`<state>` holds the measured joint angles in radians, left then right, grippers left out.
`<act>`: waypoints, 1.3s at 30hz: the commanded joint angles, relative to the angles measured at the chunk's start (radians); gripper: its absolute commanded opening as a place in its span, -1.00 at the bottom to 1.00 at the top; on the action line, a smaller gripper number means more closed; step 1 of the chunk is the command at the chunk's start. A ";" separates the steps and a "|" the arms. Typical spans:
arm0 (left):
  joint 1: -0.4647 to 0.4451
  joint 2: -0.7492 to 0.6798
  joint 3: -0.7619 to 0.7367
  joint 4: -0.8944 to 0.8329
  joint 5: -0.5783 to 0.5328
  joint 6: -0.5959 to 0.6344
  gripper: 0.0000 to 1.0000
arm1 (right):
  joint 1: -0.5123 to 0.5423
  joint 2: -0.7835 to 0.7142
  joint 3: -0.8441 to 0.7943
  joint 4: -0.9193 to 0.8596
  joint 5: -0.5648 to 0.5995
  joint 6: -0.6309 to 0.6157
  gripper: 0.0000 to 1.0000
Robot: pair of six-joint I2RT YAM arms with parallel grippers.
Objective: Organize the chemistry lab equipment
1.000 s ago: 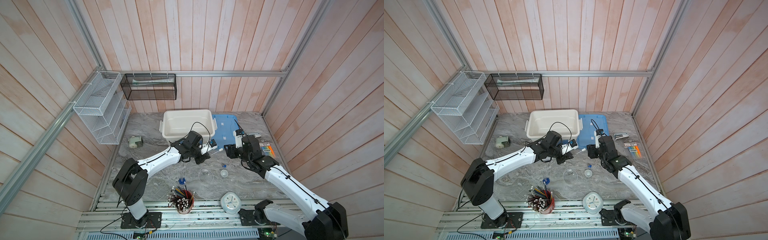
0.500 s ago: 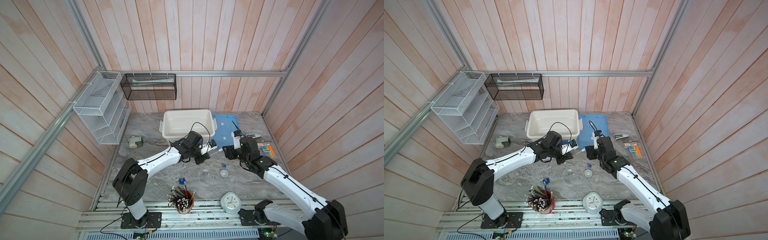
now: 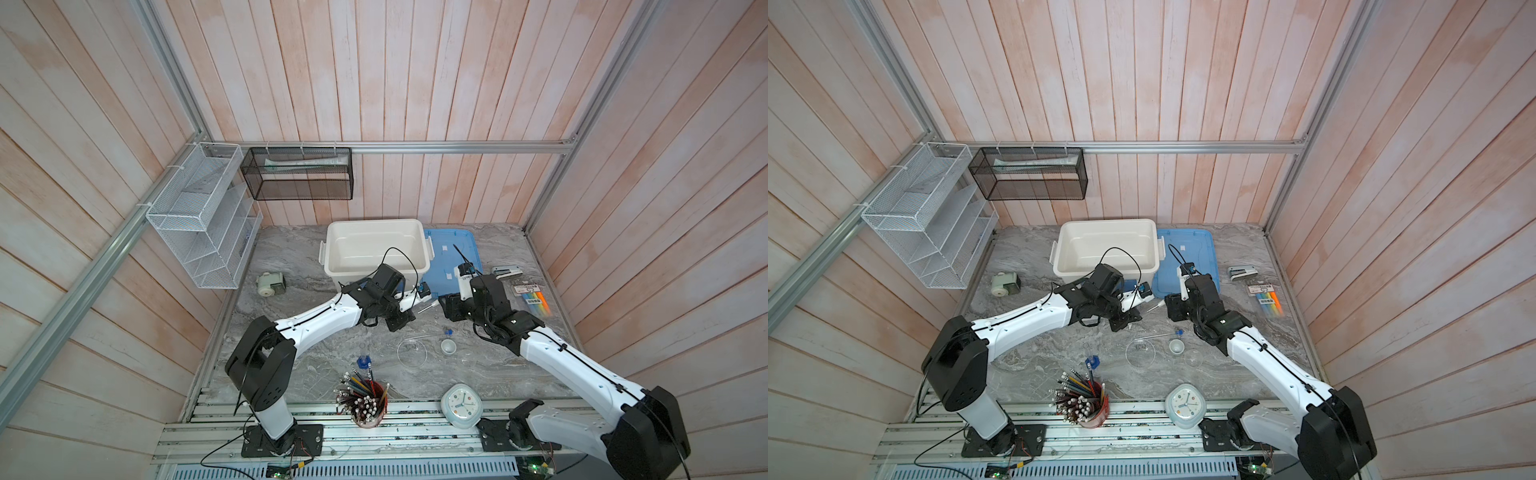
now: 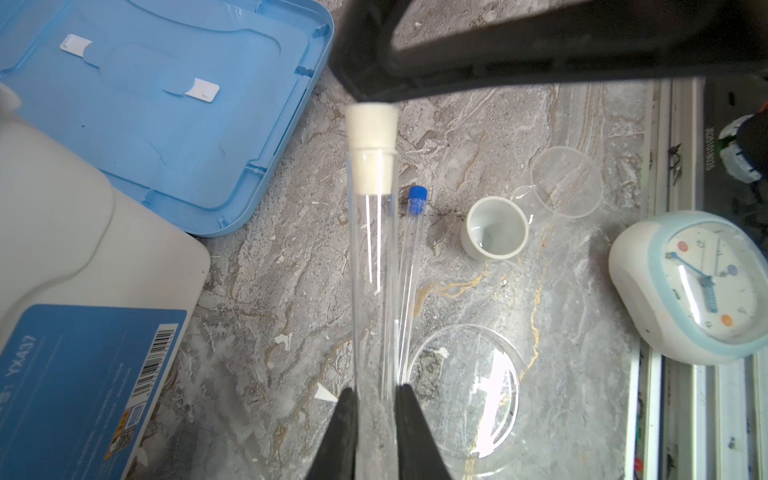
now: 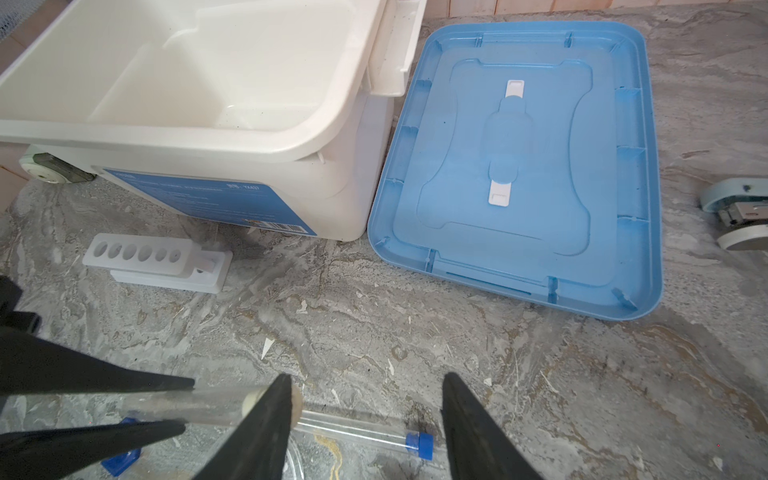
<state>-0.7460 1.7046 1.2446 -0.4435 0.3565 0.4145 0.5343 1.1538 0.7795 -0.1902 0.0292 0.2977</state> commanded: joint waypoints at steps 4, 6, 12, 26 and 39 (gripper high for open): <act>-0.001 -0.013 0.018 0.104 0.018 0.001 -0.66 | 0.042 0.015 -0.014 0.003 -0.083 0.032 0.18; 0.005 -0.022 0.015 0.110 0.019 -0.003 -0.66 | 0.041 0.014 -0.016 0.000 -0.075 0.035 0.18; 0.014 -0.042 0.007 0.128 0.036 -0.014 -0.66 | 0.042 0.003 -0.033 0.022 -0.089 0.058 0.17; 0.032 -0.072 -0.008 0.168 0.056 -0.037 -0.66 | 0.041 -0.016 -0.063 0.036 -0.063 0.099 0.17; 0.039 -0.096 -0.067 0.227 0.053 -0.069 -0.66 | 0.019 -0.086 0.126 -0.111 0.110 0.010 0.33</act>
<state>-0.7143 1.6516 1.1934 -0.3183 0.3923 0.3737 0.5518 1.1034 0.8345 -0.2089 0.0879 0.3599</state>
